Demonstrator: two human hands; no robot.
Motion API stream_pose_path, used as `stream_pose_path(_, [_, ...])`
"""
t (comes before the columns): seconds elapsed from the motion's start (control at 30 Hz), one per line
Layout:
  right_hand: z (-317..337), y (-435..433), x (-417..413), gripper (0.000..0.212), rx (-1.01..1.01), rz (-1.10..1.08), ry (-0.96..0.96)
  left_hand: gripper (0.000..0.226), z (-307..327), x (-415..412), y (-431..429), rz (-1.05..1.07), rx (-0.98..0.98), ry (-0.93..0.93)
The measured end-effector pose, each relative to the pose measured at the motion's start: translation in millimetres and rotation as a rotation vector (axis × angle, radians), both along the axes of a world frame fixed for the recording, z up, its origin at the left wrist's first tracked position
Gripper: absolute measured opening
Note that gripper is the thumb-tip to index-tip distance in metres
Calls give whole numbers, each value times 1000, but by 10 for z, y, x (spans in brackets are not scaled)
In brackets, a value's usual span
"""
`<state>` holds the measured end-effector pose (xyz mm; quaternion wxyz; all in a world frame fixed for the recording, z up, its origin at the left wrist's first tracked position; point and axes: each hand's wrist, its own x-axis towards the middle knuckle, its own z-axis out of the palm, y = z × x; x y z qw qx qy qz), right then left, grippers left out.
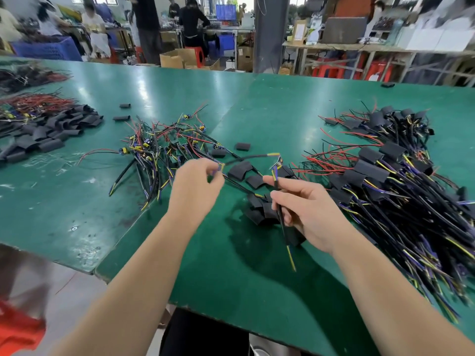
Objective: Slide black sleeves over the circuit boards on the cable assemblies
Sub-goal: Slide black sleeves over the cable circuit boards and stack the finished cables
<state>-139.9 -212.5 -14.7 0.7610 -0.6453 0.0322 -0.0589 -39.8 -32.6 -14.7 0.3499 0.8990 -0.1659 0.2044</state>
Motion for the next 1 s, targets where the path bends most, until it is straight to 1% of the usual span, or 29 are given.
stream_pose_path(0.1, [70,-117,-64,28,118,83,-90,17,85,129,141,106,-94,-95])
stream_pose_path(0.2, [125,-200,-134,37,160,182,-162,22,112,231,220,154,-44,-50])
stream_pose_path(0.3, [141,-224,-138,38,209,180,-161,28,115,211,186,117,36,29])
stream_pose_path(0.37, [143,-199,-127,37,204,166,-140,23,173,102,91,5,39,52])
stream_pose_path(0.4, [144,-169,-122,36,182,158,-127,24,225,20,24,-100,-15,111])
stream_pose_path(0.43, [141,-135,-121,37,152,149,-112,24,282,-79,-50,-235,-121,205])
stream_pose_path(0.47, [130,-103,-118,35,110,144,-97,19,334,-189,-132,-376,-234,305])
stream_pose_path(0.5, [109,-71,-112,30,60,142,-91,13,368,-280,-207,-494,-313,362])
stream_pose_path(0.53, [85,-42,-101,19,-14,153,-96,10,383,-348,-273,-556,-340,358])
stream_pose_path(0.57, [69,-13,-93,8,-92,166,-111,9,389,-402,-328,-576,-361,341])
stream_pose_path(0.63, [2,8,-63,21,-223,160,-129,6,373,-461,-401,-558,-438,360])
stream_pose_path(0.7, [-19,5,-43,22,-211,133,-120,12,339,-462,-438,-522,-502,386])
stream_pose_path(0.73, [-30,-10,-31,16,-212,98,-112,13,325,-437,-444,-491,-531,399])
stream_pose_path(0.77, [-44,-47,-13,11,-289,24,-97,14,321,-397,-440,-451,-566,420])
stream_pose_path(0.8, [-64,-101,7,11,-447,-86,-74,16,316,-340,-426,-403,-585,435])
stream_pose_path(0.83, [-81,-169,22,9,-646,-195,-43,20,307,-276,-400,-344,-560,427])
stream_pose_path(0.87, [-97,-226,29,5,-825,-257,-7,25,291,-210,-366,-284,-474,373])
stream_pose_path(0.9, [-99,-255,19,18,-977,-267,29,30,268,-155,-332,-224,-350,294])
stream_pose_path(0.93, [-118,-262,9,33,-1081,-223,54,32,233,-109,-304,-174,-226,215])
stream_pose_path(0.97, [-134,-243,0,44,-1154,-163,64,33,183,-80,-286,-130,-133,156])
stream_pose_path(1.0, [-151,-204,1,50,-1227,-121,67,33,116,-58,-281,-97,-78,133])
